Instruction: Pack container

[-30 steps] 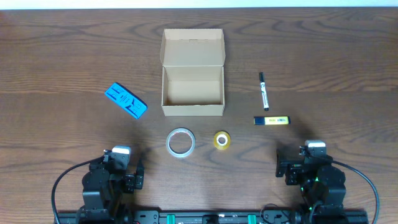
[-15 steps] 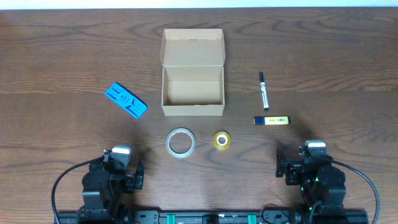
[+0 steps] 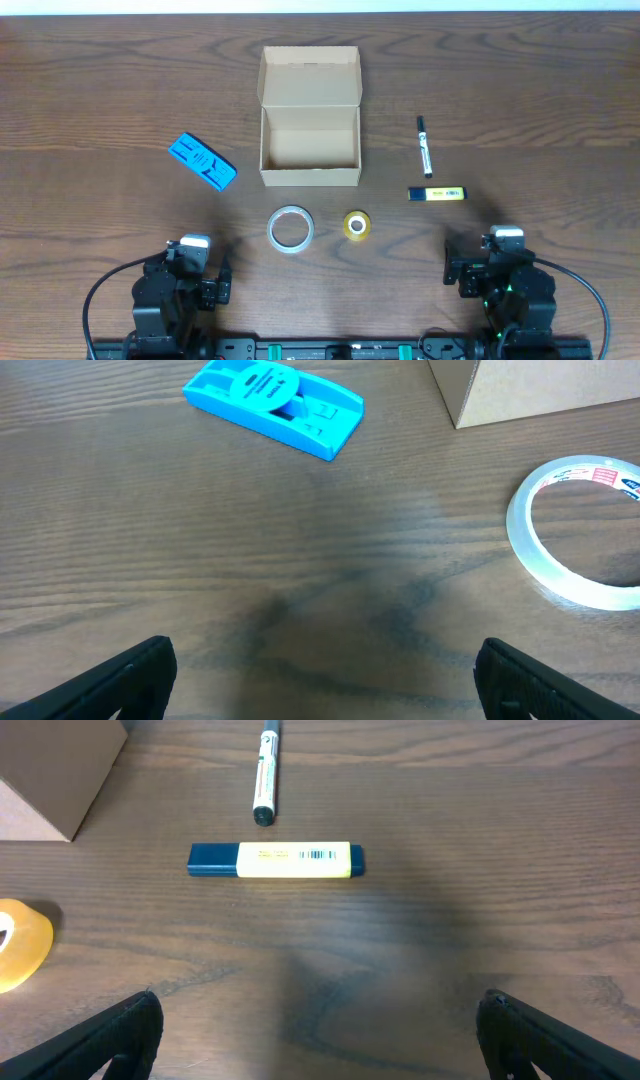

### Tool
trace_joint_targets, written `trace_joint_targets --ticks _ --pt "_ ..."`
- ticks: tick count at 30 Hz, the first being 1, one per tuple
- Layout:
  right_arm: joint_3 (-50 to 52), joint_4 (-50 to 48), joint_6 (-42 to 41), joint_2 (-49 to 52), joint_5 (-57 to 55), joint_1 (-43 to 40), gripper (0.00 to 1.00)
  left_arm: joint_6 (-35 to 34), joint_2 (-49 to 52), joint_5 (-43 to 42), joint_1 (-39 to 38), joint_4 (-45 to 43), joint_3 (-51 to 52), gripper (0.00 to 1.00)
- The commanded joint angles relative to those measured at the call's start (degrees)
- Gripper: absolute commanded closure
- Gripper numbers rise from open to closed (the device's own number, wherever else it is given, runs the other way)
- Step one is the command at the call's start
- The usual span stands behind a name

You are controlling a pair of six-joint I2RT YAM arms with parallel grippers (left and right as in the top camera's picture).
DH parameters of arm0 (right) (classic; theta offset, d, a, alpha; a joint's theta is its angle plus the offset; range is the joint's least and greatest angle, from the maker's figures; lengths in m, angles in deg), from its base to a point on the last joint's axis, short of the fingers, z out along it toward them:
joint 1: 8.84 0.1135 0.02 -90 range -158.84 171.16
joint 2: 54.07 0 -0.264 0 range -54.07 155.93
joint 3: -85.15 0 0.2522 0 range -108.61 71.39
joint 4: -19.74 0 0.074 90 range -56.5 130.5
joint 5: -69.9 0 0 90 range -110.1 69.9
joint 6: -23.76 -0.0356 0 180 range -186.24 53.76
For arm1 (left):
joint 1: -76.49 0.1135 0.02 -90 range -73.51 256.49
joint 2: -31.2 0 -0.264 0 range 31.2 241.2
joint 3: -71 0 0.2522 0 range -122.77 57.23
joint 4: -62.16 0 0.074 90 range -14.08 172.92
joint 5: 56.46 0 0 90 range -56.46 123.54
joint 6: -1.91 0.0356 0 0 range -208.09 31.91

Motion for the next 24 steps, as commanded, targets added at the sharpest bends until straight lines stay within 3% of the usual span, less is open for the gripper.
trace_joint_targets --ticks 1,24 --pt "0.48 0.04 -0.57 -0.57 0.04 -0.39 0.01 1.05 -0.39 0.04 0.39 0.61 0.46 0.05" --pt "-1.22 -0.52 -0.59 -0.39 0.9 -0.39 0.01 1.05 -0.39 0.02 0.39 0.59 0.46 0.05"
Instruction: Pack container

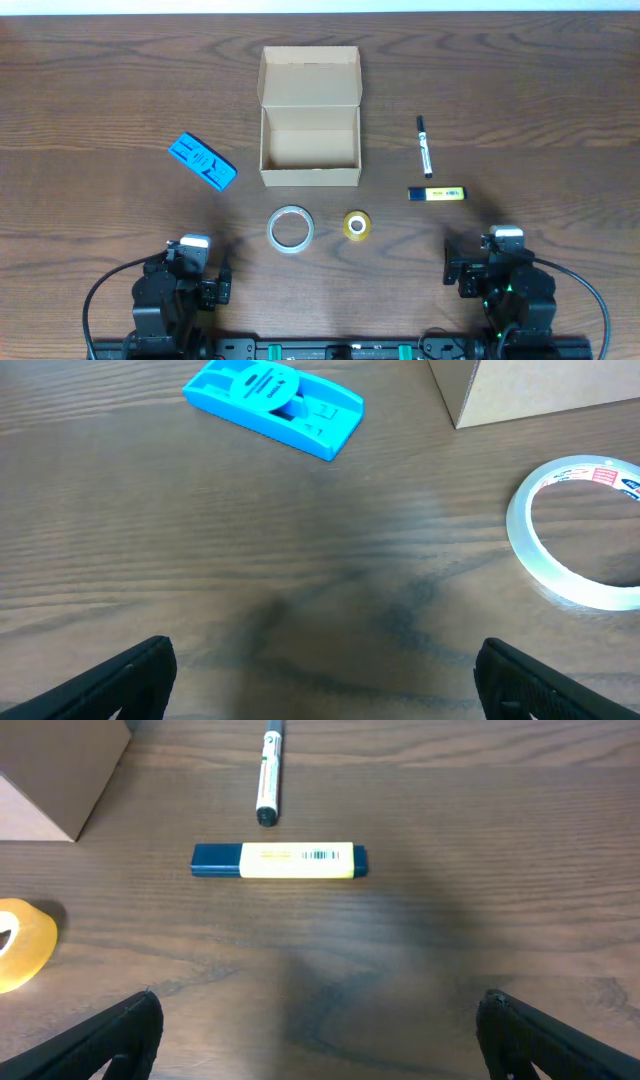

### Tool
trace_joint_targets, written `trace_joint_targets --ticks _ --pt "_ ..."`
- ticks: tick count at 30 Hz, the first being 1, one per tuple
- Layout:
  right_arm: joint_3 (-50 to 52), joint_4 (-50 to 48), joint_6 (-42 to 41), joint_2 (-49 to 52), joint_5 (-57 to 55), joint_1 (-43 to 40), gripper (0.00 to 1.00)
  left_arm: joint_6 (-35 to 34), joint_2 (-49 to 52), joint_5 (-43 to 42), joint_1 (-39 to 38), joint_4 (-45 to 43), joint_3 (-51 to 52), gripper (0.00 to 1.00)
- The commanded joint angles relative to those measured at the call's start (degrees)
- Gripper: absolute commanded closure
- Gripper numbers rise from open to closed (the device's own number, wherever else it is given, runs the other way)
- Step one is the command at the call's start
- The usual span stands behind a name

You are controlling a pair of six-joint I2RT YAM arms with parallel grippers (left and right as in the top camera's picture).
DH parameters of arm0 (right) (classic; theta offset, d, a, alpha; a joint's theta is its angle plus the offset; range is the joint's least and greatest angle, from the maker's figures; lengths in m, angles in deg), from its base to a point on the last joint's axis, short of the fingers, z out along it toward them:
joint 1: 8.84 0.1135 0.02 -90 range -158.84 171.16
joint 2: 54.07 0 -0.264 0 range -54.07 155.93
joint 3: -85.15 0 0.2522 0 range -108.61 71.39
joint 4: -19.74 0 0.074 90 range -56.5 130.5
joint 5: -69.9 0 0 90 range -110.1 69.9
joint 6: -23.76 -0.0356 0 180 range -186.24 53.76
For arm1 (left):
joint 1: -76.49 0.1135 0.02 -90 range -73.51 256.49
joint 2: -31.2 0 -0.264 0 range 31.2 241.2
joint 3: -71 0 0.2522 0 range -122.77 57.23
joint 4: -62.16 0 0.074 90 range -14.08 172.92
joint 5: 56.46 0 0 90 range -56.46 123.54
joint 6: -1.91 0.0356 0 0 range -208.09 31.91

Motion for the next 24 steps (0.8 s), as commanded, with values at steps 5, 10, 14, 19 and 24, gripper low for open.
trace_joint_targets --ticks 5,10,14,19,24 --pt "-5.62 -0.22 0.55 3.19 0.02 -0.42 0.01 1.03 -0.39 0.02 0.39 0.59 0.46 0.05" --pt "-10.12 -0.17 0.96 11.43 0.04 -0.42 0.01 1.03 -0.39 0.02 0.39 0.59 0.46 0.05" --pt "-14.53 -0.17 0.94 20.72 0.28 -0.42 0.01 1.03 -0.39 0.04 0.39 0.59 0.46 0.05" --pt "-20.96 0.07 0.92 32.13 0.9 -0.39 0.01 1.03 -0.39 0.02 0.39 0.59 0.46 0.04" --pt "-27.65 0.24 0.92 42.53 1.64 -0.39 0.01 1.03 -0.39 0.04 0.39 0.59 0.46 0.05"
